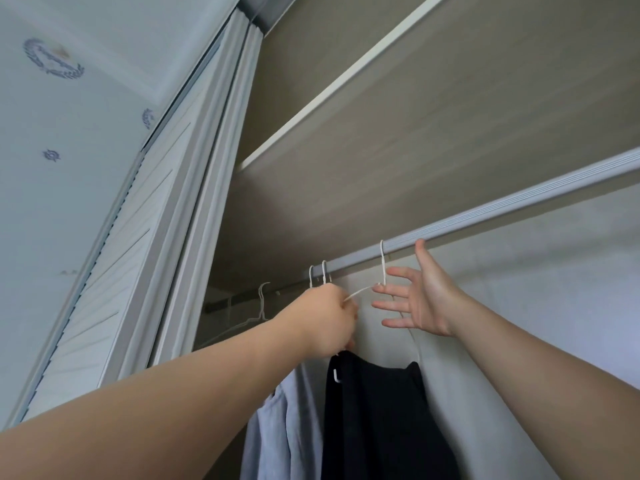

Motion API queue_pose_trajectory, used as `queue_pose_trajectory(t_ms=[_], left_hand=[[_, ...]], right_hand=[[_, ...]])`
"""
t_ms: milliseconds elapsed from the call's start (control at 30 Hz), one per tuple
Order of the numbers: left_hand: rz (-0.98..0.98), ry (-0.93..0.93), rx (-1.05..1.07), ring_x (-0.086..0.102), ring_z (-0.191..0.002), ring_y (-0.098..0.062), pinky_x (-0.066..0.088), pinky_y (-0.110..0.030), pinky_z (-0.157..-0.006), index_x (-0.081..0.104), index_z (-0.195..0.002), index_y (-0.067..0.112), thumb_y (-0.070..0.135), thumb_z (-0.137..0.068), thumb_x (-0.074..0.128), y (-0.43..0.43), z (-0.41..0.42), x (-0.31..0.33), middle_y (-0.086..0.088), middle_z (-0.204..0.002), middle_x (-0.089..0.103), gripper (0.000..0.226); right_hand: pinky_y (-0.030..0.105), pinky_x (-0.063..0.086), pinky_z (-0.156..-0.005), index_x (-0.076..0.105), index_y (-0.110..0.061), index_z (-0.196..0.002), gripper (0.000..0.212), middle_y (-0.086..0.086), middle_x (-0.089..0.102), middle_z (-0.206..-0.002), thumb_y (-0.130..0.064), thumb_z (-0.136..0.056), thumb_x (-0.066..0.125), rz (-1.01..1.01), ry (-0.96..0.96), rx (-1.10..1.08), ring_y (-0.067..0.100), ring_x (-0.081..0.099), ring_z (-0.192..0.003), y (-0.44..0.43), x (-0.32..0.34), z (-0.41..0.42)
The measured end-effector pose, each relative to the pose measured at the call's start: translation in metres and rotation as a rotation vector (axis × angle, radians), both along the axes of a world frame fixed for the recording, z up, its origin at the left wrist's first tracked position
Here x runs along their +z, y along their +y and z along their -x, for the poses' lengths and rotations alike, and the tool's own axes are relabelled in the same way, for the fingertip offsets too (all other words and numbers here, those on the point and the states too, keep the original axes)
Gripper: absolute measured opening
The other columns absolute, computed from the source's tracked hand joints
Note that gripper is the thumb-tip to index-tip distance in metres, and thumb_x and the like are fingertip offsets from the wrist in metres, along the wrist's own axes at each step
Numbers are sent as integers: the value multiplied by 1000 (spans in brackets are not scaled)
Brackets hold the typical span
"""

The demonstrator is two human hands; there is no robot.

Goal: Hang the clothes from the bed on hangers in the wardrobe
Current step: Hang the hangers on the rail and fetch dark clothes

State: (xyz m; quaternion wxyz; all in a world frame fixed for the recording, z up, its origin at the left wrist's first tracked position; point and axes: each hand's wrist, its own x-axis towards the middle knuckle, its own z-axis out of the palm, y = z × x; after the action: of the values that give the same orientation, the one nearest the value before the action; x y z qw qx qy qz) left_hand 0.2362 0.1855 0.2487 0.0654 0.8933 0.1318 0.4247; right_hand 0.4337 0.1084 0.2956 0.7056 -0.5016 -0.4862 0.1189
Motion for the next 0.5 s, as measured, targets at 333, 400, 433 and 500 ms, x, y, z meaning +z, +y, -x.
queue_pose_trajectory(t_ms=[333, 400, 433, 500], left_hand=[[-431, 188, 368, 50, -94, -28, 37, -38, -78, 47, -121, 15, 13, -95, 41, -1, 13, 0, -6, -111, 57, 27], [-441, 217, 398, 47, -101, -28, 31, -37, -82, 43, -113, 14, 12, -94, 42, 1, 14, -3, -5, -113, 51, 20], [-438, 229, 417, 46, -107, -29, 30, -38, -83, 41, -108, 14, 12, -94, 43, 2, 15, -3, -3, -111, 47, 14], [-419, 259, 454, 44, -119, -30, 30, -39, -87, 40, -111, 15, 14, -94, 46, 7, 18, -4, -3, -118, 46, 17]], right_hand=[[33, 13, -118, 12, -32, -156, 71, -13, 17, -161, -65, -96, 28, 4, -495, -429, 11, 17, -148, 37, -41, 7], [34, 11, -119, 9, -33, -156, 72, -14, 14, -161, -68, -95, 26, -10, -457, -374, 11, 14, -149, 49, -40, 12], [35, 11, -119, 9, -34, -156, 73, -13, 13, -162, -68, -94, 25, -11, -439, -365, 11, 14, -149, 56, -39, 13], [38, 12, -119, 6, -33, -156, 75, -11, 11, -162, -70, -94, 25, -15, -423, -351, 14, 14, -149, 73, -36, 15]])
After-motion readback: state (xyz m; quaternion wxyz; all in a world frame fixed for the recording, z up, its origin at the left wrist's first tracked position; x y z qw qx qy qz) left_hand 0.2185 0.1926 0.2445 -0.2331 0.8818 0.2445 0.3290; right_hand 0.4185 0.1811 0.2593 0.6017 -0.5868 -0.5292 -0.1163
